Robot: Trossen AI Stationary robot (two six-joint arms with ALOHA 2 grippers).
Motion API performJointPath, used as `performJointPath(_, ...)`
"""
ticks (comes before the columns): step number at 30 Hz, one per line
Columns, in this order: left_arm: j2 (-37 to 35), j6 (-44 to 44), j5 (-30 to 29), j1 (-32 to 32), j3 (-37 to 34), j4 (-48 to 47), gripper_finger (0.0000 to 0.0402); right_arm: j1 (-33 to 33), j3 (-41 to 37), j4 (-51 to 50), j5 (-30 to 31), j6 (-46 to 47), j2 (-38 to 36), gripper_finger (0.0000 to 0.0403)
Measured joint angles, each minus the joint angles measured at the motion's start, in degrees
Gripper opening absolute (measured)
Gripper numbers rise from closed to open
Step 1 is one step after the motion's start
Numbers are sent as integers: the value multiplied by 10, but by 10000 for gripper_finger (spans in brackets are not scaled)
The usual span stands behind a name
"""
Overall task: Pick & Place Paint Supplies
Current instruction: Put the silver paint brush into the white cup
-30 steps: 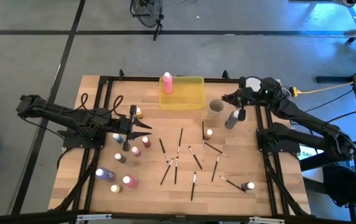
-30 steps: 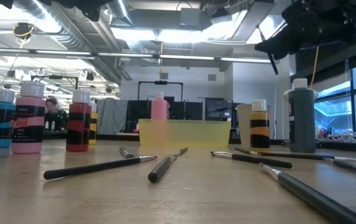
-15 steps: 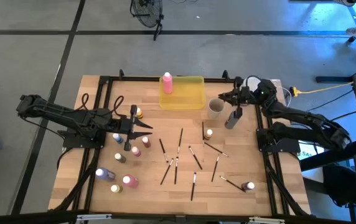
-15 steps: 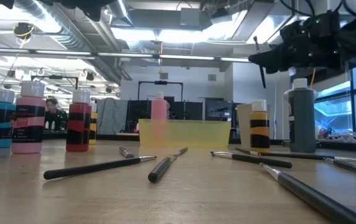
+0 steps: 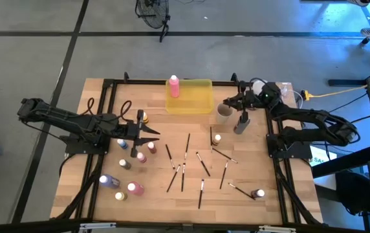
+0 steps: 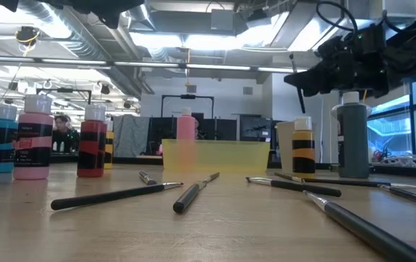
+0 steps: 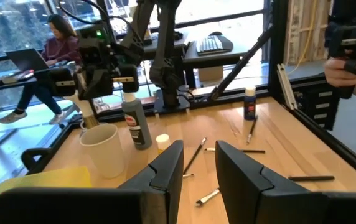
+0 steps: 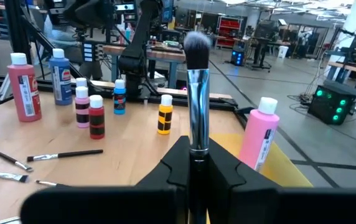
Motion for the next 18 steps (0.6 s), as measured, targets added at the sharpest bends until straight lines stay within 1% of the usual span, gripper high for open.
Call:
performJointPath(6, 0, 4, -6, 0, 0, 8, 88, 0, 0, 6, -8, 1, 13, 21)
performJointPath(18, 0, 4, -19, 0, 0, 9, 88, 0, 0, 4, -7, 1, 13, 21)
